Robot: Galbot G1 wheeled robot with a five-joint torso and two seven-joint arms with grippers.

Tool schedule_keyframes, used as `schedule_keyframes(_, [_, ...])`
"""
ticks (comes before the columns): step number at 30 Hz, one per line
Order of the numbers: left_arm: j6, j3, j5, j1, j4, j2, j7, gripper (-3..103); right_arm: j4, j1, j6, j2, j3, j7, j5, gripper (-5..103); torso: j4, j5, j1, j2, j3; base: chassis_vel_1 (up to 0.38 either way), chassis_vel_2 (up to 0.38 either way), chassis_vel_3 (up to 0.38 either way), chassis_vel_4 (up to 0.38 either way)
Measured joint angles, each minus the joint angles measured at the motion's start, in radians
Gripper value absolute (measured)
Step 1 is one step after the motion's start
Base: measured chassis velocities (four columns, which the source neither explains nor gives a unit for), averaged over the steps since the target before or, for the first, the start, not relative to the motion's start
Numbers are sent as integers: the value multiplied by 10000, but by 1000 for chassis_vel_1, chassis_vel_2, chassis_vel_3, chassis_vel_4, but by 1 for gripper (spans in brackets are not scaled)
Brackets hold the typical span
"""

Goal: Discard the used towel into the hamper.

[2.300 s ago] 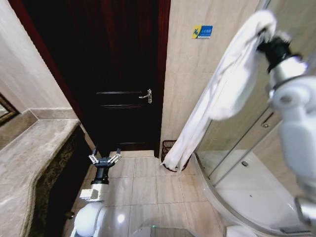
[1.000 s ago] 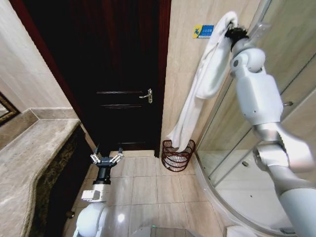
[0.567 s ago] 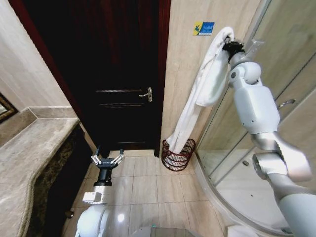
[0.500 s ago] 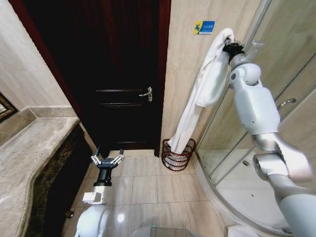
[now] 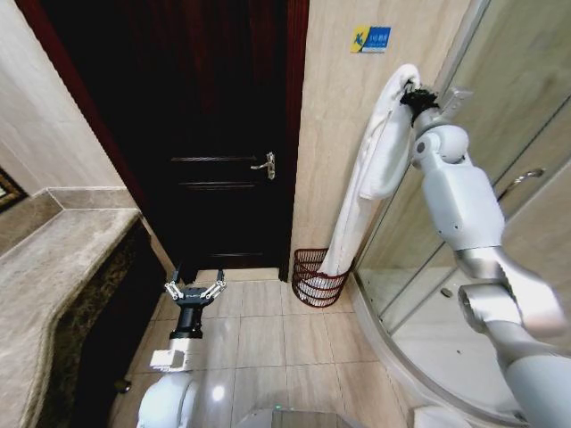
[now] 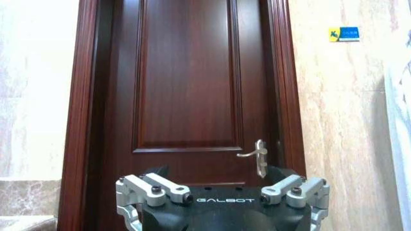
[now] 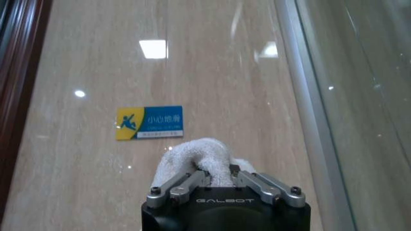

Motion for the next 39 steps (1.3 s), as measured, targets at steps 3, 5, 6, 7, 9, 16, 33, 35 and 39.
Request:
schedule_keyframes(3, [-33,8,5,23,0,-8,4,100,-30,21,0,6,-28,0,20,10,1,1,-62,-141,-74,0,0,0,0])
schedule_keyframes(5, [-52,10,8,27,8,-1,8,100,-113,89,0,83,-65,0,23,10,2,0,-145,-326,-175,0,0,0,0])
schedule_keyframes(6, [-52,10,8,27,8,-1,8,100,-113,89,0,83,-65,0,23,10,2,0,-145,-326,-175,0,0,0,0])
schedule_keyframes(7, [-52,10,8,26,9,13,9,100,-129,96,0,118,-78,2,22,10,3,-1,-175,-391,-212,0,0,0,0])
schedule_keyframes(9, [-52,8,6,26,8,31,10,100,-139,96,0,146,-90,2,15,10,4,-1,-206,-455,-247,0,0,0,0])
schedule_keyframes(16, [-138,-28,-28,57,0,79,26,100,-158,67,56,320,-94,60,-29,10,2,0,-377,-844,-463,0,0,0,0])
schedule_keyframes(33, [-217,30,-79,36,83,203,126,100,-147,-11,41,372,-116,96,-94,10,1,1,-759,-1693,-931,0,0,0,0])
schedule_keyframes(35, [-230,30,-79,40,87,212,131,100,-128,-104,35,366,-105,96,-105,10,1,4,-813,-1819,-1001,0,0,0,0])
schedule_keyframes(39, [-244,7,-79,51,59,239,134,100,-25,-255,23,335,-105,97,-105,10,1,0,-905,-2016,-1109,0,0,0,0])
